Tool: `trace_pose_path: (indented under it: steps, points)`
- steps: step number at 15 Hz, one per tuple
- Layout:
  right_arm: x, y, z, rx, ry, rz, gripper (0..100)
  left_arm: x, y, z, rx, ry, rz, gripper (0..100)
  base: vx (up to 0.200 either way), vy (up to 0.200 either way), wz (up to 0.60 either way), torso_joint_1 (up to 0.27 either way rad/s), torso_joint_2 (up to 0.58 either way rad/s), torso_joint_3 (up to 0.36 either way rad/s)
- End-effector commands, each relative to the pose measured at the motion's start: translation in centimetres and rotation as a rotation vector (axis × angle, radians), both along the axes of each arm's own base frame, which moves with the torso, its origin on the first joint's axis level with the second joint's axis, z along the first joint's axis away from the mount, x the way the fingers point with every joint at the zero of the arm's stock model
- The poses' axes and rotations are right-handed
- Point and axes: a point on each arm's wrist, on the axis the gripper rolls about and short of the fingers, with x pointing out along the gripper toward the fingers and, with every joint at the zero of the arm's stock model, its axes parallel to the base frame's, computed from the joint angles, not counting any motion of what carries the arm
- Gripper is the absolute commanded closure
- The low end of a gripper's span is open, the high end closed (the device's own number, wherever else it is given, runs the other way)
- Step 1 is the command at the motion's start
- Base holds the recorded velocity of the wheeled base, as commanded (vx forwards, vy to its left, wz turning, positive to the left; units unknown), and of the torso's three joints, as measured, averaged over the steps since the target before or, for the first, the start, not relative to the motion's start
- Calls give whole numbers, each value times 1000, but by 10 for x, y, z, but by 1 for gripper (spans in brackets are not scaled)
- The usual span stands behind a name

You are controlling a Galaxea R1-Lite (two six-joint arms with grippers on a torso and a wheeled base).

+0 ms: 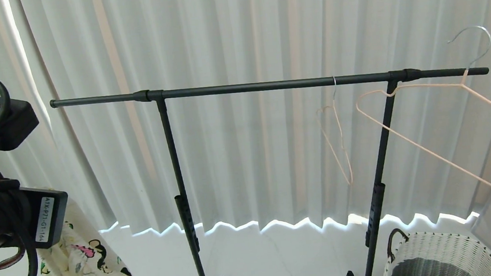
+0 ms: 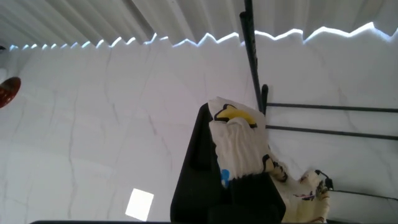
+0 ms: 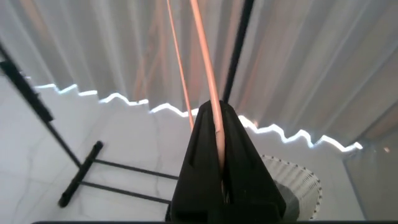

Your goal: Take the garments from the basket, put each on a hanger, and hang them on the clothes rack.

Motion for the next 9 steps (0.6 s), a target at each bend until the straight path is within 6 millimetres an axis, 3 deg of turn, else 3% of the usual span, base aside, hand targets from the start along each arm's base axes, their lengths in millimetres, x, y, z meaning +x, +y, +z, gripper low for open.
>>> trace_pose_path:
  steps: [1,3,6,9]
  points:
    - [-16,8,6,7,-50,73,100,1,-1,-2,4,7,0,100,-200,0,0,-2,-2,12]
    - [-20,20,6,12,-52,168,100,1,-1,-7,14,23,-1,100,-200,0,0,2,0,0]
    - [-26,47,-4,68,23,353,100,3,-3,-16,31,56,-8,100,0,0,0,0,0,0]
    - [-37,74,-28,96,157,528,100,44,-21,-12,-80,16,67,100,0,0,0,0,0,0]
